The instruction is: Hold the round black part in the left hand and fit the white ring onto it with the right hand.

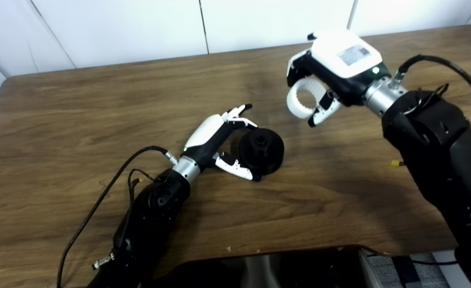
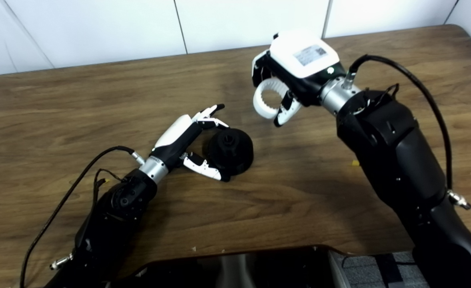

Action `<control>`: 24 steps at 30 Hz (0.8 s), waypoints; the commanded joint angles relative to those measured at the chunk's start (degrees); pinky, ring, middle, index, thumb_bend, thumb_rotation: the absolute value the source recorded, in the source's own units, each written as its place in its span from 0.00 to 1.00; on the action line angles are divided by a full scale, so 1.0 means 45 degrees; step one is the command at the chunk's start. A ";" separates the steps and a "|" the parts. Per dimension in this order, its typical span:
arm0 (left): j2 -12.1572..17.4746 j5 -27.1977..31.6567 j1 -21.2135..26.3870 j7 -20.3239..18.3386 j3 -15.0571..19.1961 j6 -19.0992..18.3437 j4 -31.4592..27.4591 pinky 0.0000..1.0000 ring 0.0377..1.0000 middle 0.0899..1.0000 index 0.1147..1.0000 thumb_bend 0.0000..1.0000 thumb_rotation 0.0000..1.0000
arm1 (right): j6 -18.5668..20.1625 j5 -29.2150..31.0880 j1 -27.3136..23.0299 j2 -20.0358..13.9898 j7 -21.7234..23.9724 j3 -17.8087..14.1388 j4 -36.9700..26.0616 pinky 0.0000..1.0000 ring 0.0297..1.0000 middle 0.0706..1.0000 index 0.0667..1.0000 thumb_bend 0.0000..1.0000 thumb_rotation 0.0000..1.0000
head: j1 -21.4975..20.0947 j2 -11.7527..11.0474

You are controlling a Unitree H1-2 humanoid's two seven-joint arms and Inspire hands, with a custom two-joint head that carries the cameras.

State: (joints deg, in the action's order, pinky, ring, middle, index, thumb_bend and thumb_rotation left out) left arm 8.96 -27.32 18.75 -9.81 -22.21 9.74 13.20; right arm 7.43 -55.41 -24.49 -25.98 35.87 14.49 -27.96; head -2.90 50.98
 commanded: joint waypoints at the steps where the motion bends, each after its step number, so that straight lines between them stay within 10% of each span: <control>1: -0.0058 -0.0223 0.0387 -0.0139 -0.0112 -0.0190 0.0083 1.00 1.00 1.00 0.55 0.98 0.26 | -0.0322 -0.0138 -0.0441 0.0110 -0.0170 -0.0091 -0.0536 0.96 0.59 0.44 0.46 0.53 0.01 | -0.0008 0.0018; 24: -0.0109 -0.0260 0.0422 -0.0118 -0.0110 -0.0218 0.0063 1.00 1.00 1.00 0.55 0.99 0.25 | -0.0864 -0.0531 0.0193 0.1489 -0.0011 0.0555 -0.0662 0.94 0.59 0.44 0.45 0.53 0.01 | 0.0067 0.0072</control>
State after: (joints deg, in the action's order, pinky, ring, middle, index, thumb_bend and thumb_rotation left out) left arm 8.74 -27.57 19.06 -9.85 -22.28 9.68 13.27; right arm 4.49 -57.54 -22.12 -19.84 36.58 17.26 -29.10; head -2.55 51.24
